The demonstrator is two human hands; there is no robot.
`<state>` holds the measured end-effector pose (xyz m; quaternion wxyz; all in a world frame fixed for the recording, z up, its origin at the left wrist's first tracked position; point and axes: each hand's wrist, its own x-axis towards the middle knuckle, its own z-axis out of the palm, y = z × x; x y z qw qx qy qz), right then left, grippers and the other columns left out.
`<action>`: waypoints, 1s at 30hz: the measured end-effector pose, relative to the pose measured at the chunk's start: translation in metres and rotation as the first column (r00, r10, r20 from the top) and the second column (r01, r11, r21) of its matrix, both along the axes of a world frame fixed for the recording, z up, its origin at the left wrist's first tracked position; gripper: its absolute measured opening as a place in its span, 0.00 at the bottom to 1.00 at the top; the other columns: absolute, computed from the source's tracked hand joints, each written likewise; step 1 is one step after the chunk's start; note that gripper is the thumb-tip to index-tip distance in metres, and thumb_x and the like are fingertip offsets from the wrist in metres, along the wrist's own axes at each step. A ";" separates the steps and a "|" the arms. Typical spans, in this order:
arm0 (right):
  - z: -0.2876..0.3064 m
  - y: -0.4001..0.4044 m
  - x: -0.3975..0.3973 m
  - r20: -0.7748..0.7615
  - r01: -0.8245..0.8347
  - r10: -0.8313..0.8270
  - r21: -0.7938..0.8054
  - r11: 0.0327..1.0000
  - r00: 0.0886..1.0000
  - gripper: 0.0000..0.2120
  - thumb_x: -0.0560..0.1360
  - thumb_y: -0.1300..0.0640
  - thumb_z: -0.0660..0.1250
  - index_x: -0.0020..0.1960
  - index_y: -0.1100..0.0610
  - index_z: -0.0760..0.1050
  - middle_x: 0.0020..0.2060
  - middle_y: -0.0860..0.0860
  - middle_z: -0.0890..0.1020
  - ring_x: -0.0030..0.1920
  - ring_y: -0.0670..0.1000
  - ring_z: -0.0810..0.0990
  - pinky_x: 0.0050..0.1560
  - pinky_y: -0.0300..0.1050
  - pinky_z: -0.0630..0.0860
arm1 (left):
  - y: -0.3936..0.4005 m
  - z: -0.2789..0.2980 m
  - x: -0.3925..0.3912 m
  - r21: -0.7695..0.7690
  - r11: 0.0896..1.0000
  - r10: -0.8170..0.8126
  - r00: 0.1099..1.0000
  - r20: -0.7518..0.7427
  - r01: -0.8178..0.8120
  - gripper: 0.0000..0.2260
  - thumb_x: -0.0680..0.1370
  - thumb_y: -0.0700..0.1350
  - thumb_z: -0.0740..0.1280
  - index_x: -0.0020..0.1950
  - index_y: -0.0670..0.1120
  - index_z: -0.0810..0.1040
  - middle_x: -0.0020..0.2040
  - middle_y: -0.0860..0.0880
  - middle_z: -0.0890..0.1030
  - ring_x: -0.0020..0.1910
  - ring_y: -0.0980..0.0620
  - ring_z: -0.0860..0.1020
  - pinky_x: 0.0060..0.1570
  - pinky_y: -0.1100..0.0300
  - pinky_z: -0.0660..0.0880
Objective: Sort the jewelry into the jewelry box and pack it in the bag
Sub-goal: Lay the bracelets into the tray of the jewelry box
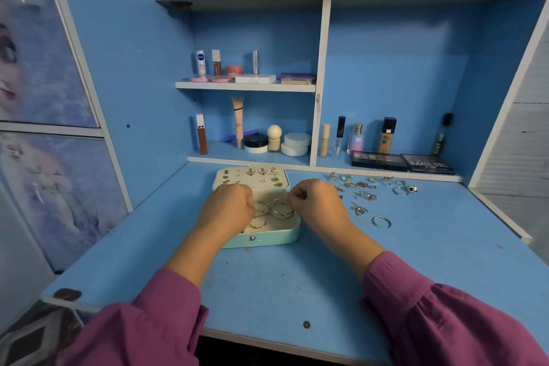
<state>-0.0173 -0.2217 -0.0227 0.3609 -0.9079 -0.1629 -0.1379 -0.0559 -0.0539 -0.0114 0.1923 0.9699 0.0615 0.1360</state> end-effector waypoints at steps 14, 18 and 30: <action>-0.003 0.001 0.002 -0.065 0.011 -0.019 -0.133 0.991 0.998 0.07 0.74 0.58 0.67 0.43 0.59 0.82 0.43 0.53 0.83 0.43 0.52 0.80 0.44 0.50 0.80 | 0.001 0.001 -0.003 -0.110 0.994 0.014 0.999 0.053 -0.008 0.09 0.75 0.42 0.66 0.34 0.48 0.74 0.36 0.51 0.78 0.38 0.51 0.77 0.39 0.58 0.74; -0.002 -0.001 0.000 -0.089 -0.005 -0.002 -0.076 0.997 0.996 0.07 0.73 0.59 0.68 0.42 0.61 0.83 0.42 0.54 0.84 0.43 0.53 0.81 0.43 0.48 0.80 | 0.000 0.000 -0.001 -0.108 0.994 0.020 0.998 0.055 -0.014 0.11 0.75 0.42 0.67 0.33 0.49 0.73 0.37 0.51 0.78 0.39 0.50 0.77 0.39 0.58 0.74; 0.014 -0.074 0.027 -0.152 0.206 -0.169 0.275 0.939 0.974 0.09 0.72 0.56 0.72 0.36 0.59 0.81 0.33 0.52 0.81 0.29 0.49 0.73 0.29 0.41 0.69 | -0.067 0.020 0.011 -0.294 0.942 -0.127 0.982 0.137 0.163 0.05 0.75 0.45 0.69 0.39 0.46 0.80 0.37 0.54 0.80 0.42 0.51 0.78 0.41 0.59 0.73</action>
